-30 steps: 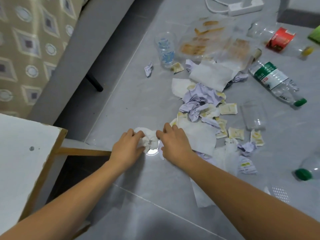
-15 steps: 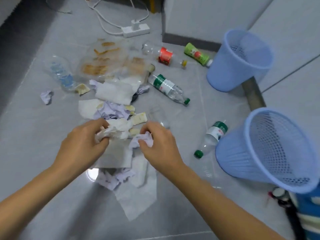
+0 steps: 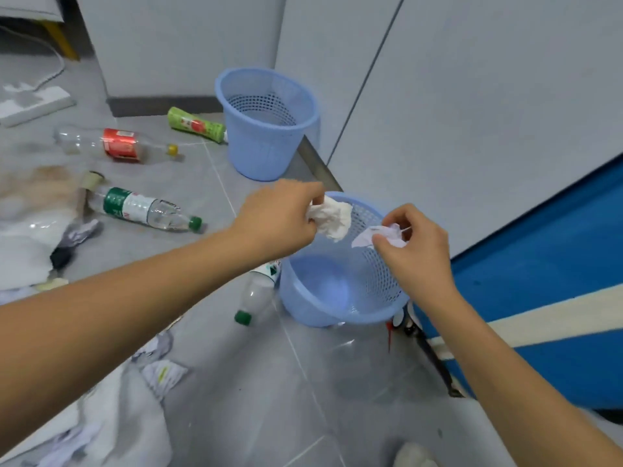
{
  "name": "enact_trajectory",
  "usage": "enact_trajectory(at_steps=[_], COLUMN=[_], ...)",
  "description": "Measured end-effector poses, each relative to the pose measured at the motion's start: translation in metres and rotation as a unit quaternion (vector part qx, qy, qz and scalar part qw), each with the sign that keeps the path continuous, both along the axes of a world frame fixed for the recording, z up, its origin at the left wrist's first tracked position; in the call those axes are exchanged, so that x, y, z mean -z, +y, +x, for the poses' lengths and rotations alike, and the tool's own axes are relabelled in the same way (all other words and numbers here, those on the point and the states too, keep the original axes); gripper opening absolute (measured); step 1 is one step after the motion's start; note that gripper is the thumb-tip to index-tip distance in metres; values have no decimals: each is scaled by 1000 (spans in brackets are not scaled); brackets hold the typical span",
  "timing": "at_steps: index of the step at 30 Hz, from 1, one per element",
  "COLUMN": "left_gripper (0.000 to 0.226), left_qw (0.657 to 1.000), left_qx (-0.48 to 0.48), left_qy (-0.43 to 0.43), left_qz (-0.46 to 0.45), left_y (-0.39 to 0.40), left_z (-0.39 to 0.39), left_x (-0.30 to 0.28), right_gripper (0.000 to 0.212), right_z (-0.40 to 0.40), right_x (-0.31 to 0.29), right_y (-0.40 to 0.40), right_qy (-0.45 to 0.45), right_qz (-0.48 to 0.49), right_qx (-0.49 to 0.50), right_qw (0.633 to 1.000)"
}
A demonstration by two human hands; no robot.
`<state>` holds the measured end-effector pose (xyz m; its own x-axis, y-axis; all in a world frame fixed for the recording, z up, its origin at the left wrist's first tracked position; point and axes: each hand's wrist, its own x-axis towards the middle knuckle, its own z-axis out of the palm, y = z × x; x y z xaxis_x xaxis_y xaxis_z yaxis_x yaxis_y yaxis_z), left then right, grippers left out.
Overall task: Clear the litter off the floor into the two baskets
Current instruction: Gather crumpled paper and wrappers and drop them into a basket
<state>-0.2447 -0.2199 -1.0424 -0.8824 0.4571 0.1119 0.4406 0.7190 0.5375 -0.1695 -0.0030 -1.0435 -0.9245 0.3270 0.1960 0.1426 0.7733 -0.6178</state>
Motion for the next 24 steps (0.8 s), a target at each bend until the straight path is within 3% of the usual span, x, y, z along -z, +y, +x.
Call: enact_trajectory(at_steps=[7,11,16,20,24], left_gripper=[33,60,42,37,30], left_qw=[991,996,997,994,980], left_qx=[33,33,-6,-91,-185], left_qy=[-65,-41,68,47,-12], left_qz=[-108,-68,-29,-37,-65], left_y=[56,43,-46,-151,-244], left_z=[-8,-7,5,30,83], left_x=[33,27,4,13,45], right_gripper=[19,33,16,15,18], right_z=[-11,-16,-17,0,25], right_x=[38,43,16,14,56], right_y=[24,12,-62,-155,-234], right_qy=[-90,-121,18,65,32], right_qz=[55,92,61,32,29], right_qx=[-12,-50,-113,-234,-366], right_qw=[994,987,992,969,929])
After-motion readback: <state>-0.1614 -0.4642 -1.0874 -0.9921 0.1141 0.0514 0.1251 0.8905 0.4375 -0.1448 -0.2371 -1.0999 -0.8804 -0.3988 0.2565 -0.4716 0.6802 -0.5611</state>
